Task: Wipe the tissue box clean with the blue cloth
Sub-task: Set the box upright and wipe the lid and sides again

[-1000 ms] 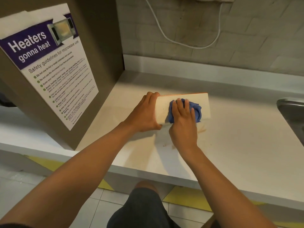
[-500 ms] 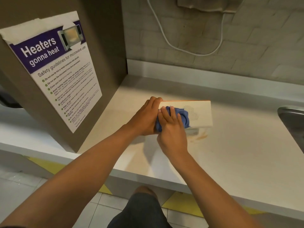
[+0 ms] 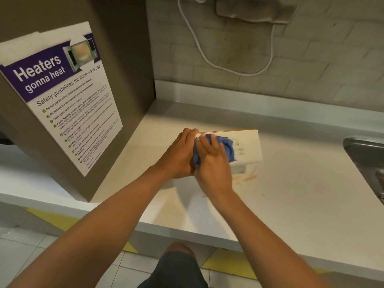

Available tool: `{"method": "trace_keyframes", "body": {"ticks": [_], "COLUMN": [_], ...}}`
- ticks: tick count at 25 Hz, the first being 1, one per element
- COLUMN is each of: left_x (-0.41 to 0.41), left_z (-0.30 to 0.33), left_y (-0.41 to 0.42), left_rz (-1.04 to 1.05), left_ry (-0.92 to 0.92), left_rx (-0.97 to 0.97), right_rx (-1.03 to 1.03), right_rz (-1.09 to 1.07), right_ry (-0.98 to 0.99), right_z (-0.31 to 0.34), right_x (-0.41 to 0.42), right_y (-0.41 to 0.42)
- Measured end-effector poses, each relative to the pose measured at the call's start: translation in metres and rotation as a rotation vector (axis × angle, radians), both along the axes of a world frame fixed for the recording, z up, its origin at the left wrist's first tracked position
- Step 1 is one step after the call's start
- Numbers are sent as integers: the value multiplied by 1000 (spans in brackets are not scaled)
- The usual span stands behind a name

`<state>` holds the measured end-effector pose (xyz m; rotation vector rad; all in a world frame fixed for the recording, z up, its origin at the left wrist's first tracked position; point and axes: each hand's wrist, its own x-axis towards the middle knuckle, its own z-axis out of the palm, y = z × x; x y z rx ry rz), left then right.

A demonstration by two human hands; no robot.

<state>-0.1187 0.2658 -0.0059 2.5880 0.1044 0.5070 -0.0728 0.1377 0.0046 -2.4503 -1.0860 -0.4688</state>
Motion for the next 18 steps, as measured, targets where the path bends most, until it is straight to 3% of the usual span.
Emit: {"method": "trace_keyframes", "body": {"ticks": [4, 10, 14, 18], "left_x": [-3, -6, -6, -10], "left_z": [1, -2, -3, -4], "left_y": [-1, -7, -6, -9], "left_rz": [23, 50, -1, 23], "left_ry": [21, 25, 19, 5], "left_rx": [21, 0, -3, 23], "right_rx": [13, 24, -5, -21], "right_rz": [72, -138, 10, 122], "right_ry": [9, 4, -5, -37], "right_z": [-17, 10, -14, -28], "right_x": [-9, 29, -2, 3], "right_y": [-29, -36, -9, -53]}}
